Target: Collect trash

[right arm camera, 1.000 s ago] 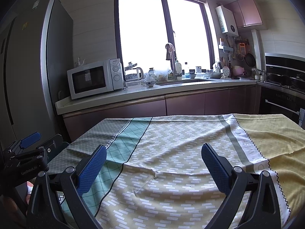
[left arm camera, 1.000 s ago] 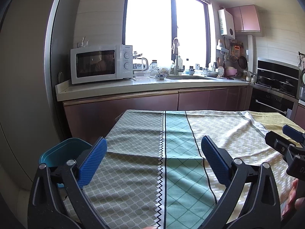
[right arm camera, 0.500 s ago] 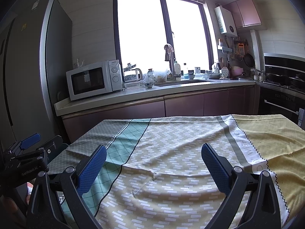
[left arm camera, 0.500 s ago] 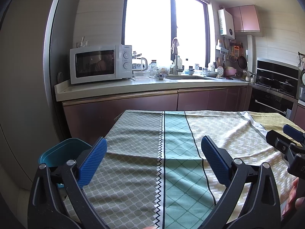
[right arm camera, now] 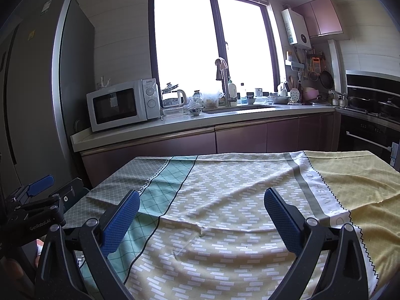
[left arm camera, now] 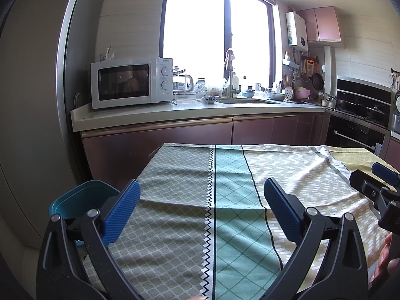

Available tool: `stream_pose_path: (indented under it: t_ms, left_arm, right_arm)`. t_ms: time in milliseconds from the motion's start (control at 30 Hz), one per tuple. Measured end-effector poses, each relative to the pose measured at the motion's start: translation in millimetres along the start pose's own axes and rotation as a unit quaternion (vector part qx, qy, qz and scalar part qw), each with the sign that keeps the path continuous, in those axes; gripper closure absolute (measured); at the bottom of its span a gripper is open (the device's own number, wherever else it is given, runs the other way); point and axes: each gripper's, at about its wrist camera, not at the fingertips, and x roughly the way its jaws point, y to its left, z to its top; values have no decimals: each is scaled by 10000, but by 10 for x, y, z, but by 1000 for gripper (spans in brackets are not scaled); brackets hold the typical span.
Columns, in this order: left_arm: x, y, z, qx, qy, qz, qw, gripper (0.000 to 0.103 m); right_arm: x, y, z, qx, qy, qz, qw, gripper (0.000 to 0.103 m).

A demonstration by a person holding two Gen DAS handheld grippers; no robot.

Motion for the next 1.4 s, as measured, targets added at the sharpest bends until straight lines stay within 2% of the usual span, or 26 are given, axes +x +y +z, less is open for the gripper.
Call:
stream_pose_path:
  t_ms: [1400]
  left_arm:
    - [5,-119,-61,4,56,1,10000,6]
  right_arm:
    - [13,-13,1,26,38,-22,10000,7]
